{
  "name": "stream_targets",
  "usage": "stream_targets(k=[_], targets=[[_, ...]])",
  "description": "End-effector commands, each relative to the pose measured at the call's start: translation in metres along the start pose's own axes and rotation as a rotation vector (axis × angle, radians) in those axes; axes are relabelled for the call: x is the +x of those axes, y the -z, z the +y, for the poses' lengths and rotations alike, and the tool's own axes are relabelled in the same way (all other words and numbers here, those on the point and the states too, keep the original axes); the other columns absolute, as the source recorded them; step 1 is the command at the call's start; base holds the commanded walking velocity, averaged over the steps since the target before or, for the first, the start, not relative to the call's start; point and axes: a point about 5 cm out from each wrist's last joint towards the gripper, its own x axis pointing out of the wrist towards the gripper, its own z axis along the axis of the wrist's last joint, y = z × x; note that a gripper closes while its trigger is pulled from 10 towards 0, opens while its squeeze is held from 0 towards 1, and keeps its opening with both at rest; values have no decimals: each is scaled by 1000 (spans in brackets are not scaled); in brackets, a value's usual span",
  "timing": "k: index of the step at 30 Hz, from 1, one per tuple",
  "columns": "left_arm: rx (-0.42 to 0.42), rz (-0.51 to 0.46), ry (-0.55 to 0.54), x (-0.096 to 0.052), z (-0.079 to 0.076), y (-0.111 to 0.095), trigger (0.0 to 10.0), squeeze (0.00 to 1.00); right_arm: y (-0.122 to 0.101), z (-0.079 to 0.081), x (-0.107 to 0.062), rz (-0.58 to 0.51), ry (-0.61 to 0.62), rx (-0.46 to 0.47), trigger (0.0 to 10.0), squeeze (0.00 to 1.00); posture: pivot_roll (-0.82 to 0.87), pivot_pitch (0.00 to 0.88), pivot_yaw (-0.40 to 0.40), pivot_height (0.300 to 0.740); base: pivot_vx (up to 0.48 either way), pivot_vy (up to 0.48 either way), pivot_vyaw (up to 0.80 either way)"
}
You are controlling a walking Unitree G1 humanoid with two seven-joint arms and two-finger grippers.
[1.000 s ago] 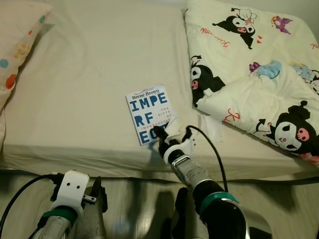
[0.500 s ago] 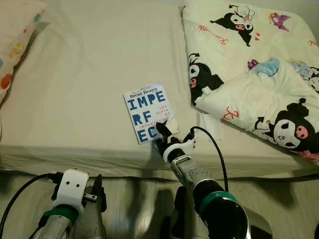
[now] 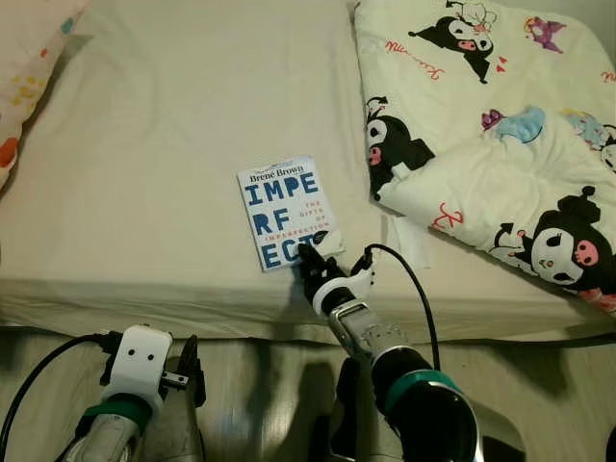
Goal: Clean up the room
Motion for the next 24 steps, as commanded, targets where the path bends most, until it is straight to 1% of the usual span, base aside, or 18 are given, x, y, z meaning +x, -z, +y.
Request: stream_targets(k=[1, 2, 4, 5, 8, 10, 12, 14, 16, 17, 18, 19, 20, 21, 23, 24], targets=[[-6, 28, 1, -2, -2, 6, 10000, 0, 93, 24, 10, 202, -68, 106, 0, 0, 210, 279, -127, 566, 0, 0, 0], [-7, 28, 1, -2, -2, 6, 10000, 0, 93, 24, 10, 204, -68, 101, 0, 0, 210, 279, -127, 566, 0, 0, 0], [-7, 26, 1, 0, -2, 6, 10000, 0, 93, 24, 10, 232, -72, 24, 0, 0, 201, 271, -125, 566, 0, 0, 0], [-7, 26, 1, 0, -2, 6, 10000, 0, 93, 24, 10, 232, -72, 24, 0, 0, 201, 271, -125, 566, 0, 0, 0], [-13, 22, 0, 3, -2, 7, 10000, 0, 87, 26, 10, 266, -109, -73, 0, 0, 175, 254, -123, 566, 0, 0, 0], [-14, 22, 0, 5, -1, 7, 10000, 0, 84, 27, 10, 270, -118, -88, 0, 0, 175, 254, -123, 566, 0, 0, 0], [-23, 18, 2, 8, -3, 8, 10000, 0, 73, 28, 11, 267, -140, -114, 0, 0, 163, 237, -123, 566, 0, 0, 0], [-23, 18, 2, 8, -3, 8, 10000, 0, 73, 28, 11, 267, -140, -114, 0, 0, 163, 237, -123, 566, 0, 0, 0], [-33, 10, 3, 13, -5, 7, 10000, 0, 60, 28, 11, 286, -171, -180, 0, 0, 147, 212, -125, 566, 0, 0, 0], [-33, 10, 3, 13, -5, 7, 10000, 0, 60, 28, 11, 286, -171, -180, 0, 0, 147, 212, -125, 566, 0, 0, 0], [-37, 4, 5, 17, -7, 6, 10000, 0, 56, 28, 10, 318, -189, -240, 0, 0, 146, 199, -127, 566, 0, 0, 0], [-37, 4, 5, 17, -7, 6, 10000, 0, 56, 28, 10, 318, -189, -240, 0, 0, 146, 199, -127, 566, 0, 0, 0], [-39, -3, 6, 20, -8, 4, 10000, 0, 54, 27, 8, 358, -208, -298, 0, 0, 146, 191, -129, 566, 0, 0, 0], [-39, -3, 6, 20, -8, 4, 10000, 0, 54, 27, 8, 358, -208, -298, 0, 0, 146, 191, -129, 566, 0, 0, 0], [-42, -14, 6, 24, -10, 2, 10000, 0, 58, 27, 6, 445, -252, -385, 0, 0, 151, 179, -129, 566, 0, 0, 0], [-42, -14, 6, 24, -10, 2, 10000, 0, 58, 27, 6, 445, -252, -385, 0, 0, 151, 179, -129, 566, 0, 0, 0]])
